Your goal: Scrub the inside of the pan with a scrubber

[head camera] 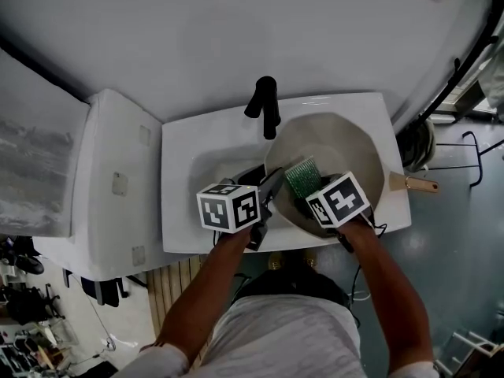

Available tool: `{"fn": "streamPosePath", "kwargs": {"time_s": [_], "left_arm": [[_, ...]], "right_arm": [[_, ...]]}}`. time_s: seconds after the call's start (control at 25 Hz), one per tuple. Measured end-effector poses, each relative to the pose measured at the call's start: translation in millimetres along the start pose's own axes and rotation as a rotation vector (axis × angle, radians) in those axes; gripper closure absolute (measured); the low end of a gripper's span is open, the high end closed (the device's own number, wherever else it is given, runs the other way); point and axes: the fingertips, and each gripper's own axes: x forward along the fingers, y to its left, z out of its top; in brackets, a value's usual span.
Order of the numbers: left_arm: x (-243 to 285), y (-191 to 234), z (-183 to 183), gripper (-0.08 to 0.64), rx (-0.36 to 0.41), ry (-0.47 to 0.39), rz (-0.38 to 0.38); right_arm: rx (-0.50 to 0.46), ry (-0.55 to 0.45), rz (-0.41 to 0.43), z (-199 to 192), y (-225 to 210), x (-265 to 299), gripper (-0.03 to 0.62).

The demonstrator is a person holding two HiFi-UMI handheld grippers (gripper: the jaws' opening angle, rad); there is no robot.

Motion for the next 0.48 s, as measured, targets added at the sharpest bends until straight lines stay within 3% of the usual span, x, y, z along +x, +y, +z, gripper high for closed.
{"fn": "streamPosePath", "kwargs": {"time_s": [0.2, 0.48], "left_arm": [[0, 0, 0, 0.388, -0.005, 0.000, -0.002], [0, 0, 0, 0.388, -0.004, -0.001, -0.002]], "right_arm": [[-0.045, 0.036, 0.027, -2, 14, 6, 0.239], [-0.113, 0.105, -0.053, -18, -5, 7, 0.239]]}}
